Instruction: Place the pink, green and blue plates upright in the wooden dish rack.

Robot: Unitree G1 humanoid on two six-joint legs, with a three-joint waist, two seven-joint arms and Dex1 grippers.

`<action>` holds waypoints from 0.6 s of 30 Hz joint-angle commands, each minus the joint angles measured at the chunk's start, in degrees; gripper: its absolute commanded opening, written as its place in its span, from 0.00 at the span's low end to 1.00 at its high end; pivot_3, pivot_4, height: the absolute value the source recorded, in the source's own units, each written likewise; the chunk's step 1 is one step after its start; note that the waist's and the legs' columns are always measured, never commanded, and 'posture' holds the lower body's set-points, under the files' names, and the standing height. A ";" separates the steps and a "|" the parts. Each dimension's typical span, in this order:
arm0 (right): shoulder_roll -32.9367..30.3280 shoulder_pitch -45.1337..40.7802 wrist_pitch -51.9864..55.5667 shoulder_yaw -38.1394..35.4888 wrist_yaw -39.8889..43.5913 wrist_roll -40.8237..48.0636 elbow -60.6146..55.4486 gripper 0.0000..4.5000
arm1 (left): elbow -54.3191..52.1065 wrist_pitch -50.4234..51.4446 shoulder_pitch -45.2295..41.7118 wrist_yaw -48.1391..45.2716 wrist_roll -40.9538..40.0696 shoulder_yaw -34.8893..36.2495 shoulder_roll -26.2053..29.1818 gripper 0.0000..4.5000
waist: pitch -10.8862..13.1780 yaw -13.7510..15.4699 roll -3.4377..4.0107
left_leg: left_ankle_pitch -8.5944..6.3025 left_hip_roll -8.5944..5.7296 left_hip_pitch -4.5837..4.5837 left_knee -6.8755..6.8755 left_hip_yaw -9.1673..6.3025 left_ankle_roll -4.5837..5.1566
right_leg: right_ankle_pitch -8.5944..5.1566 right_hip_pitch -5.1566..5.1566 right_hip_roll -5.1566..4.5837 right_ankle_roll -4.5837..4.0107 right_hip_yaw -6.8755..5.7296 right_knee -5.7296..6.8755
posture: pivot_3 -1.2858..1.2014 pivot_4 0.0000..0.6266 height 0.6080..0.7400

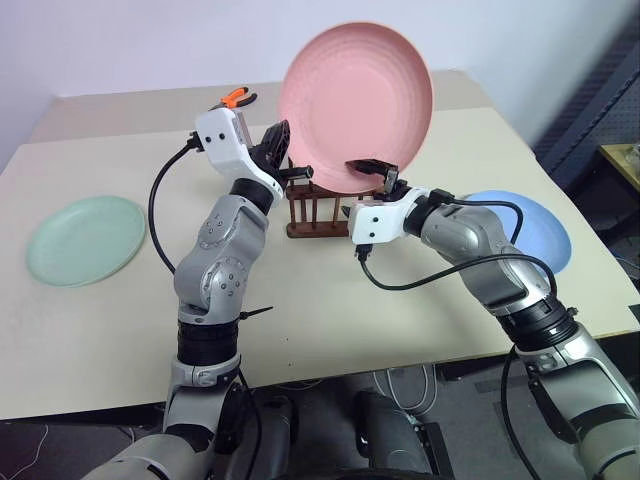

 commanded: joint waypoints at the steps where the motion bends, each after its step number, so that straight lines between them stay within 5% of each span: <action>1: -0.40 0.23 -1.55 -1.41 -2.33 -2.98 -0.80 0.47 | -3.26 0.40 0.22 -0.37 -0.56 0.49 -0.35 0.00 | 0.00 -0.07 0.00 | 0.00 0.00 0.01 0.00 0.00 0.00 | 0.00 0.00 0.00 0.00 0.00 0.00 | 0.52 0.24 0.99; 3: -0.29 0.64 -1.72 -1.71 -2.87 -3.91 -1.03 0.24 | -3.37 1.05 0.75 -0.90 -1.45 0.93 -0.52 0.00 | 0.00 -0.08 0.00 | 0.00 0.00 0.02 0.00 0.00 0.00 | 0.00 0.00 0.01 0.00 0.00 0.01 | 0.52 0.24 0.99; 5: -0.28 0.71 -2.15 -1.92 -3.66 -5.09 -1.06 0.01 | -3.46 2.07 1.14 -0.97 -3.61 1.87 -1.33 0.21 | 0.00 -0.06 0.00 | 0.00 0.01 0.02 0.01 0.00 0.00 | 0.00 0.00 0.01 0.00 0.00 0.01 | 0.52 0.24 0.99; 10: -0.32 0.41 -2.90 -3.05 -5.59 -6.93 -1.40 0.00 | -2.22 1.84 -1.13 3.02 -8.84 8.23 -4.25 0.76 | 0.02 0.01 -0.01 | 0.00 0.00 0.00 0.02 -0.01 0.00 | 0.00 0.00 0.01 0.00 0.00 0.00 | 0.52 0.24 0.99; 15: 0.95 1.68 -1.64 -9.00 -6.01 0.13 -3.29 0.00 | 0.42 -2.70 -1.68 -1.03 0.27 7.64 4.86 0.76 | 0.03 -0.20 -0.01 | 0.01 -0.01 0.04 -0.02 0.02 -0.02 | 0.00 0.00 0.06 -0.01 0.01 0.01 | 0.52 0.24 0.99; 18: 6.16 4.11 7.01 -18.83 0.77 22.44 -9.80 0.00 | 1.07 -10.57 4.81 -13.83 12.30 -2.96 17.21 0.76 | 0.03 -0.29 0.05 | 0.01 -0.03 0.05 -0.10 0.03 -0.02 | 0.00 0.00 0.10 -0.03 0.04 0.00 | 0.52 0.24 0.99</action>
